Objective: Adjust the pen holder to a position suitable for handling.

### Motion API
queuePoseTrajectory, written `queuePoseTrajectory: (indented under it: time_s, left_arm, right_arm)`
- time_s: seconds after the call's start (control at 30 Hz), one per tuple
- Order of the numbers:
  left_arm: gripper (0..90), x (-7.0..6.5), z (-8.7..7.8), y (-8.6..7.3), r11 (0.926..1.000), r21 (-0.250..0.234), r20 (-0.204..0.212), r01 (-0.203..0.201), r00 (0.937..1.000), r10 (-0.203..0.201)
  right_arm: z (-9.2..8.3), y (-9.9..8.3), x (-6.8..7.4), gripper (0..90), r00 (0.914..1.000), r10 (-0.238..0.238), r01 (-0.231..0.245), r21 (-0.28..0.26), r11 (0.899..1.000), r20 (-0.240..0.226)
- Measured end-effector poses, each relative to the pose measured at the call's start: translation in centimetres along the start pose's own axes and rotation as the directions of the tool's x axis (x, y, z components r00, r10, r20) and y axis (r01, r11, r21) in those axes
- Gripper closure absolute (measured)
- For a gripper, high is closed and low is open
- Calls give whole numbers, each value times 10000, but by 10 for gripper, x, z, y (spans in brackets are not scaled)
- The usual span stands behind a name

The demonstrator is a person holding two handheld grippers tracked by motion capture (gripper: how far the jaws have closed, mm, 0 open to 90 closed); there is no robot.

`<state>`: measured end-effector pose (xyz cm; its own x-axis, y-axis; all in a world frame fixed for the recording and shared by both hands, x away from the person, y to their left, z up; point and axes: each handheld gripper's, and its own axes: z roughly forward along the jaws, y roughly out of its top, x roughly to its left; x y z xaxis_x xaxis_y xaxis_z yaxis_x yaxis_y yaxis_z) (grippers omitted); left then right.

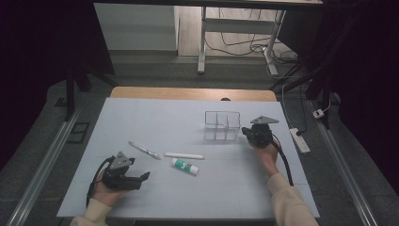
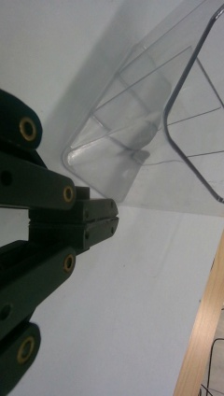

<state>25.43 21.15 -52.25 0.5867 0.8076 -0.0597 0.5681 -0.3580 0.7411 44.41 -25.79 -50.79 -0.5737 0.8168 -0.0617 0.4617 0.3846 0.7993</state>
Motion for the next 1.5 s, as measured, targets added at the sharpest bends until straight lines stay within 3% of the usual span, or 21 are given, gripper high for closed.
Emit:
queuePoseTrajectory:
  time_s: [0.4,1.07,1.5]
  left_arm:
    - [181,1,0,0,10000,-9,26,-8,10000,8]
    - [181,0,1,0,10000,23,33,-67,10000,67]
    - [181,-1,0,0,10000,26,41,-83,10000,83]
  right_arm:
    - [4,5,10,892,9990,-445,446,104,9990,-97]
    - [8,6,13,892,9996,-244,244,-26,9997,-113]
    - [15,10,21,892,9989,-390,390,-3,9992,-264]
